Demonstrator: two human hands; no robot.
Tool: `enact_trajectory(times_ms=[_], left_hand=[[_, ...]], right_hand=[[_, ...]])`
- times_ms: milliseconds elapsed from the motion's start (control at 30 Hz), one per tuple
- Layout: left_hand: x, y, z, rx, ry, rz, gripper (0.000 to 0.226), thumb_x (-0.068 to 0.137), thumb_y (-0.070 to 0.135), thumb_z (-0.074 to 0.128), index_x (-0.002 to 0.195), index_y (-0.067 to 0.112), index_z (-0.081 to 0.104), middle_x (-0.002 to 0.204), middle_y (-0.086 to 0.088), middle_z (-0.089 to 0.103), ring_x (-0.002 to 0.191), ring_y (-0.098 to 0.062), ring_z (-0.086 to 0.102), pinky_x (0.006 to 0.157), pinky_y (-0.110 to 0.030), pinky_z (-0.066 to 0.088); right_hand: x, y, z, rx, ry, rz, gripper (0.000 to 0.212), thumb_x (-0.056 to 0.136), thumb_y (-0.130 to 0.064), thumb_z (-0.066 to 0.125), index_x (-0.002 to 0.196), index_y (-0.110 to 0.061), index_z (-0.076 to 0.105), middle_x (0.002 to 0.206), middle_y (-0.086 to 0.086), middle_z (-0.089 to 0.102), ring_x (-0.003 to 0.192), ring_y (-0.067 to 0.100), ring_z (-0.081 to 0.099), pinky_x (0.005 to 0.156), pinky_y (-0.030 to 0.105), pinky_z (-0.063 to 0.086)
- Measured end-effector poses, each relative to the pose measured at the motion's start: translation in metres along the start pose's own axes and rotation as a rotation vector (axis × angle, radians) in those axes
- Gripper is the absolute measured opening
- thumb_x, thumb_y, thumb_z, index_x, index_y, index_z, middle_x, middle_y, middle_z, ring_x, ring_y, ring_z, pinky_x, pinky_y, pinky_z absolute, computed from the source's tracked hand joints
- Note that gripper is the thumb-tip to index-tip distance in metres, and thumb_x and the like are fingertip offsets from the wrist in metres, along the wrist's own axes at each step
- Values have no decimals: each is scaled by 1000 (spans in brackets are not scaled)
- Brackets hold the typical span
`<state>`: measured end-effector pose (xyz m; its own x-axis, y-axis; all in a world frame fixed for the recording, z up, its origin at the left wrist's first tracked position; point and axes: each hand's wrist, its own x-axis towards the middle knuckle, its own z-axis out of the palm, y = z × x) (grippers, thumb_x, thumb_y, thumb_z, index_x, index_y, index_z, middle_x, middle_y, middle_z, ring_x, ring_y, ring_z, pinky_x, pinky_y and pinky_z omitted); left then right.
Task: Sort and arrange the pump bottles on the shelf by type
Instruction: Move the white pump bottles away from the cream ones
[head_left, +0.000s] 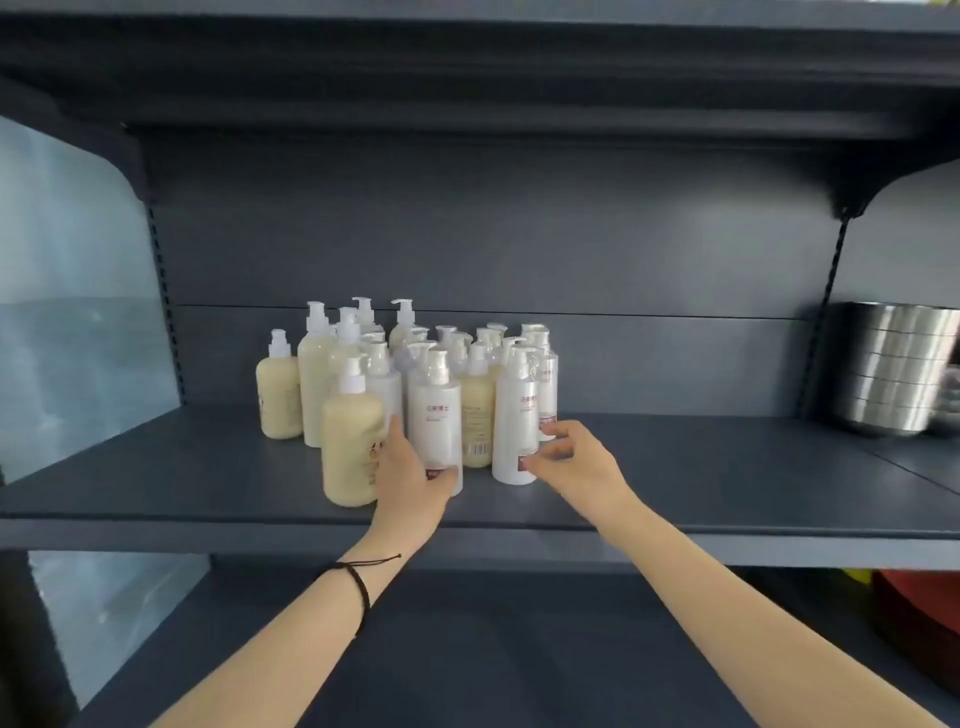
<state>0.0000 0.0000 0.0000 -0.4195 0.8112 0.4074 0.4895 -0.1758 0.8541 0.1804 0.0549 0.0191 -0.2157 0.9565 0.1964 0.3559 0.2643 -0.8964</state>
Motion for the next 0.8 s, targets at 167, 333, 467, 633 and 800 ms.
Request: enact_trajectory(times_ms=[167, 333, 467, 633, 800], left_hand=[[27, -1, 16, 15, 81, 0, 68, 79, 4, 68, 137, 16, 35, 127, 1, 50, 123, -22, 47, 97, -30, 38], [28, -5, 18, 19, 82, -40, 73, 83, 10, 69, 142, 20, 27, 134, 3, 46, 120, -17, 47, 92, -29, 38], [33, -9, 12, 8, 57, -35, 72, 76, 14, 77, 134, 23, 35, 121, 8, 50, 106, -8, 49, 87, -25, 41], [38, -6, 21, -10, 8, -28, 73, 71, 17, 81, 127, 30, 36, 106, 16, 54, 96, -5, 55, 79, -21, 44], [42, 5, 56, -98, -71, 15, 71, 68, 14, 84, 121, 33, 40, 108, 13, 60, 99, -5, 59, 85, -30, 51]], right_hand=[[42, 9, -4, 4, -39, -21, 66, 81, -22, 72, 137, -21, 38, 125, -2, 51, 102, 14, 57, 81, 24, 42], [74, 19, -4, 18, -171, -36, 70, 79, -21, 76, 137, -22, 37, 129, -3, 50, 101, 11, 57, 86, 28, 46], [88, 31, -1, 79, -264, -18, 64, 79, -19, 76, 134, -23, 43, 129, -1, 56, 111, 16, 59, 100, 38, 47], [90, 33, -7, 71, -223, -25, 61, 72, -22, 82, 125, -23, 51, 118, -5, 60, 102, 11, 62, 87, 30, 53], [79, 35, -33, -5, -111, -65, 52, 69, -23, 83, 115, -26, 57, 105, -10, 64, 90, 4, 63, 68, 17, 49]])
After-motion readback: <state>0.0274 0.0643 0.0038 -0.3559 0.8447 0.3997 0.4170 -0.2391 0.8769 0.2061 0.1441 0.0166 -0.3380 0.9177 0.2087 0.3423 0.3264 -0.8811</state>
